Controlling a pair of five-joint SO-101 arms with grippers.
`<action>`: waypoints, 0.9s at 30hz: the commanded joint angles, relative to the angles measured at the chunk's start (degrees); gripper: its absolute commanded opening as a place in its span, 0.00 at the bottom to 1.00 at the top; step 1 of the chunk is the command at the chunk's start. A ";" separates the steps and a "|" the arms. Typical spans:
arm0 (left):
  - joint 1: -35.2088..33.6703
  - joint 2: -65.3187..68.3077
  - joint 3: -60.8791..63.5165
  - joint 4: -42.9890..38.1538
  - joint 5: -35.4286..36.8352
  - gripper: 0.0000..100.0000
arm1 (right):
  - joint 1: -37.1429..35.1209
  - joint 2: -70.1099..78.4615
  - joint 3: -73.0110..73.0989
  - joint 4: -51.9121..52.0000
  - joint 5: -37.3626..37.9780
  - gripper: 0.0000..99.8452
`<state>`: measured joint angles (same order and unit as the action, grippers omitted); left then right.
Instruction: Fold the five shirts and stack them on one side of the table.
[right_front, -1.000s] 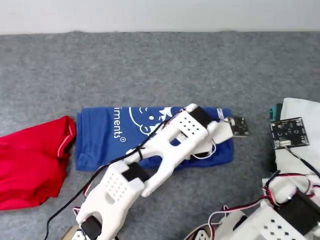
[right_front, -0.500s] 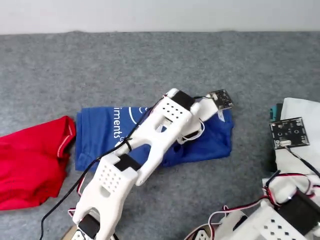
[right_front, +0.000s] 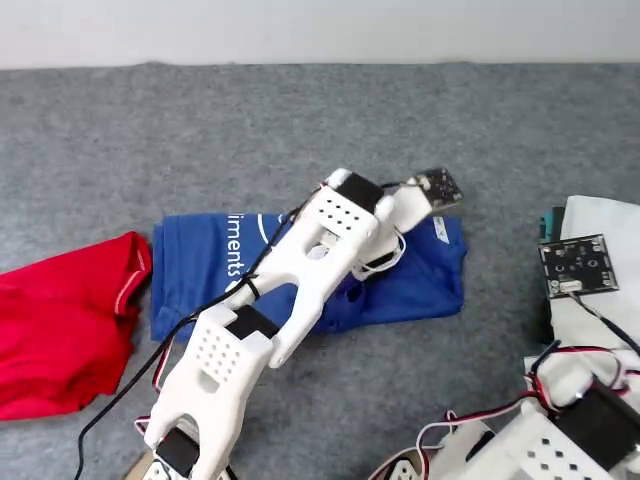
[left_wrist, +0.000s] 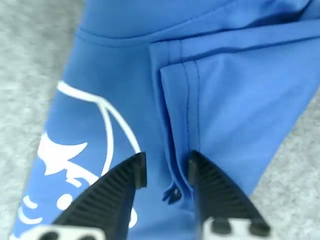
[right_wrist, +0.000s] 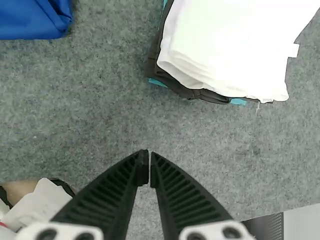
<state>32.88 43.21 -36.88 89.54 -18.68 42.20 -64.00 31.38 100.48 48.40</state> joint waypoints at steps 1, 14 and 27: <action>1.14 -5.45 -7.34 6.77 0.00 0.10 | 0.40 0.40 -0.35 2.07 0.00 0.01; 8.53 -15.30 12.53 10.90 -5.10 0.01 | 0.48 0.40 -0.35 2.07 -0.09 0.01; -0.35 -13.19 28.97 -6.42 -7.21 0.02 | 0.31 0.40 -0.35 2.07 -0.09 0.01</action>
<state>34.90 31.34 -9.54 87.87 -23.60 42.20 -64.00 31.38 100.48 48.40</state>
